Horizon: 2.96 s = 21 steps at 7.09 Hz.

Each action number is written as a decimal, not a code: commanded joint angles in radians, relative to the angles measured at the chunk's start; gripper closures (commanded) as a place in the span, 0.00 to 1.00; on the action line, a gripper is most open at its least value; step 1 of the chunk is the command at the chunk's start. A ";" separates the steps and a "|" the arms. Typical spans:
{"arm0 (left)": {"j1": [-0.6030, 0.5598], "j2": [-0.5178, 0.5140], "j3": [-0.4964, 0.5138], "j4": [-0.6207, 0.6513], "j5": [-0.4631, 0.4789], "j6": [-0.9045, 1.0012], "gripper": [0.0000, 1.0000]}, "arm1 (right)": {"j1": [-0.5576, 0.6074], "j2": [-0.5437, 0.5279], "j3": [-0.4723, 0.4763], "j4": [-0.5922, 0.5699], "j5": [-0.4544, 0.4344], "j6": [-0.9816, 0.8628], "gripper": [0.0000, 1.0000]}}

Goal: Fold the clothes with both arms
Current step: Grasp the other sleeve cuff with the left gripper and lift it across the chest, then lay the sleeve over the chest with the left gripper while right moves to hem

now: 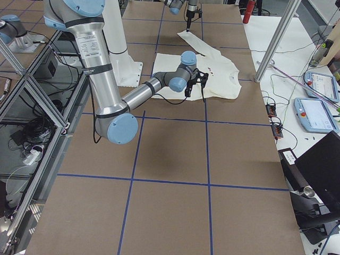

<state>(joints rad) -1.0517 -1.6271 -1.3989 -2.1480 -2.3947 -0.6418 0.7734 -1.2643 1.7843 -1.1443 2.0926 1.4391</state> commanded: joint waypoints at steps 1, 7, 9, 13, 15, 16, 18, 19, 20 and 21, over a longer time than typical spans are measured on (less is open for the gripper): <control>0.001 0.000 0.001 0.000 0.003 -0.001 0.96 | -0.002 -0.001 0.000 0.000 0.000 0.001 0.00; 0.002 -0.069 -0.176 0.014 -0.168 -0.250 1.00 | 0.110 -0.041 0.001 0.000 0.134 -0.056 0.00; 0.019 -0.286 -0.172 0.016 -0.172 -0.542 1.00 | 0.180 -0.116 -0.002 -0.002 0.164 -0.201 0.00; 0.166 -0.732 -0.070 0.013 -0.024 -0.970 1.00 | 0.224 -0.207 -0.008 0.083 0.173 -0.227 0.00; 0.373 -0.920 0.087 -0.018 0.301 -1.015 1.00 | 0.225 -0.210 -0.014 0.084 0.165 -0.229 0.00; 0.434 -0.931 0.119 -0.074 0.395 -1.018 1.00 | 0.227 -0.210 -0.014 0.084 0.162 -0.230 0.00; 0.467 -1.031 0.310 -0.191 0.434 -1.026 1.00 | 0.228 -0.214 -0.017 0.084 0.161 -0.230 0.00; 0.487 -1.048 0.354 -0.226 0.477 -1.026 1.00 | 0.228 -0.213 -0.017 0.084 0.159 -0.229 0.00; 0.501 -1.050 0.371 -0.246 0.523 -1.027 0.84 | 0.227 -0.211 -0.019 0.084 0.158 -0.227 0.00; 0.512 -1.054 0.395 -0.281 0.525 -1.026 0.39 | 0.225 -0.210 -0.019 0.084 0.158 -0.223 0.00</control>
<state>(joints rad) -0.5562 -2.6724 -1.0377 -2.3892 -1.8930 -1.6677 1.0002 -1.4759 1.7663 -1.0600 2.2511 1.2123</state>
